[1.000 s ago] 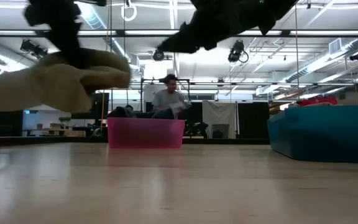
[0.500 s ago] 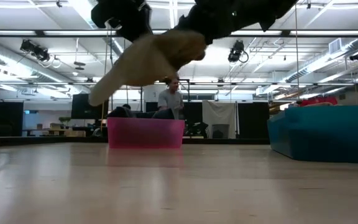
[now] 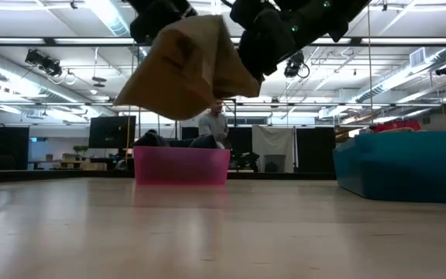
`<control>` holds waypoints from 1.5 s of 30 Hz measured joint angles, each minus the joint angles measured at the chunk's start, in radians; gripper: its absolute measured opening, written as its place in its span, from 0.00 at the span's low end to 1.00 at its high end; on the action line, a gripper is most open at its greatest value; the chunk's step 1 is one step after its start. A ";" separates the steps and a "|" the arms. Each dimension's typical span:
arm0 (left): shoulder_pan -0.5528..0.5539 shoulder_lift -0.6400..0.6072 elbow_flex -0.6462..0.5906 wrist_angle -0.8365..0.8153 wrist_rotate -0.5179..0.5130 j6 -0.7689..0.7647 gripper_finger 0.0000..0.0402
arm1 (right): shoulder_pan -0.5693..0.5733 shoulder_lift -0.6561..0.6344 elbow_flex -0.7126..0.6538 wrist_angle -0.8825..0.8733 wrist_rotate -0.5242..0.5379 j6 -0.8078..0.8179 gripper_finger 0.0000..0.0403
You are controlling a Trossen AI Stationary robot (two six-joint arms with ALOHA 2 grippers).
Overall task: Pick & Place hat
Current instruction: Put the brown cap into the blue bin
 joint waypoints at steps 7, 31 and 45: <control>0.085 0.000 0.000 0.004 0.068 -0.012 0.03 | 0.001 0.000 0.000 -0.006 0.132 0.052 0.06; 0.217 -0.001 0.001 0.000 -0.318 -0.167 0.49 | 0.118 -0.281 0.154 -1.079 0.747 0.879 0.07; 0.287 -0.001 0.001 -0.002 -0.314 -0.217 0.49 | 0.369 -0.356 0.051 -1.574 0.415 1.858 0.09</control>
